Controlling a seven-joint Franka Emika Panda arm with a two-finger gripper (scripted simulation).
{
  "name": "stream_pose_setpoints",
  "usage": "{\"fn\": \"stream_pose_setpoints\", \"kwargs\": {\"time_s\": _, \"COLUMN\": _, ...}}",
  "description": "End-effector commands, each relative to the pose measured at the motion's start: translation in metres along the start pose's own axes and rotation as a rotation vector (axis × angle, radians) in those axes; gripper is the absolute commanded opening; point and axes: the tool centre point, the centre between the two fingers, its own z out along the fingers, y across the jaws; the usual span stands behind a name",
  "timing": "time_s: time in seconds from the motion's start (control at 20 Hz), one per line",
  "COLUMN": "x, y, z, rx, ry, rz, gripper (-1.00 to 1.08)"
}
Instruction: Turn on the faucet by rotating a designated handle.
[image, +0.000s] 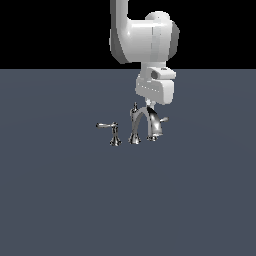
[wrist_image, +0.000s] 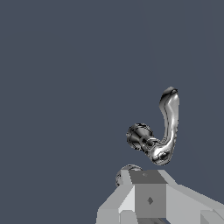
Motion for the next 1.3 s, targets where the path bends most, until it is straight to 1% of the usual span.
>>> {"fn": "stream_pose_setpoints", "kwargs": {"time_s": 0.0, "x": 0.015, "y": -0.003, "z": 0.014, "rx": -0.002, "ry": 0.000, "rz": 0.045, "gripper": -1.00}}
{"fn": "stream_pose_setpoints", "kwargs": {"time_s": 0.25, "x": 0.037, "y": -0.006, "z": 0.033, "rx": -0.006, "ry": -0.002, "rz": 0.110, "gripper": -1.00}}
{"fn": "stream_pose_setpoints", "kwargs": {"time_s": 0.5, "x": 0.050, "y": -0.007, "z": 0.045, "rx": -0.008, "ry": -0.004, "rz": 0.150, "gripper": -1.00}}
{"fn": "stream_pose_setpoints", "kwargs": {"time_s": 1.0, "x": 0.055, "y": -0.007, "z": 0.049, "rx": -0.008, "ry": -0.005, "rz": 0.164, "gripper": -1.00}}
{"fn": "stream_pose_setpoints", "kwargs": {"time_s": 1.25, "x": 0.059, "y": 0.009, "z": 0.049, "rx": -0.008, "ry": -0.005, "rz": 0.164, "gripper": -1.00}}
